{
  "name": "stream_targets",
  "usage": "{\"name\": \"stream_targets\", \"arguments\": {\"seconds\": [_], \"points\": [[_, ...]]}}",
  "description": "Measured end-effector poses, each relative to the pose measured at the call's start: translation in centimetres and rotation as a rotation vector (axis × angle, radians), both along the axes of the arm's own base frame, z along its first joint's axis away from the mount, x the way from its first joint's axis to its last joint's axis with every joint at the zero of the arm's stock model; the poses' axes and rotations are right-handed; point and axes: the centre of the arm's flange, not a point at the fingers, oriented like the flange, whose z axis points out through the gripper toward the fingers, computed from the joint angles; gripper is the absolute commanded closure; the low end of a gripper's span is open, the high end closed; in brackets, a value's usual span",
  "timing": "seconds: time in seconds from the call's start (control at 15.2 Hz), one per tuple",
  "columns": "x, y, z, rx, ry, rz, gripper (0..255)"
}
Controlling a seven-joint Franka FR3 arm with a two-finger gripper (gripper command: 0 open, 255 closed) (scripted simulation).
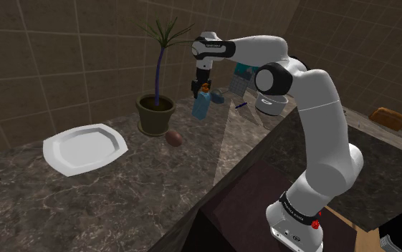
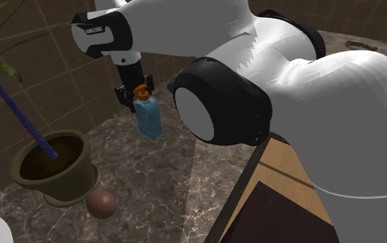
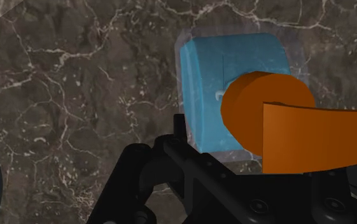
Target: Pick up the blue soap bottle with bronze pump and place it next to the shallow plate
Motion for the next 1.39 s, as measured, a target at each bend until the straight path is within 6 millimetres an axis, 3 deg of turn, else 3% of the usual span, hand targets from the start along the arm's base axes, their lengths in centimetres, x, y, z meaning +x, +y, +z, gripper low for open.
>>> {"name": "stream_targets", "arguments": {"seconds": [0.26,1.25,1.39], "points": [[0.1,0.0,1.0,0.001,0.001,0.000,255],[0.1,0.0,8.8,0.001,0.000,0.000,255],[-0.6,1.4,9.2,0.001,0.002,0.000,255]]}}
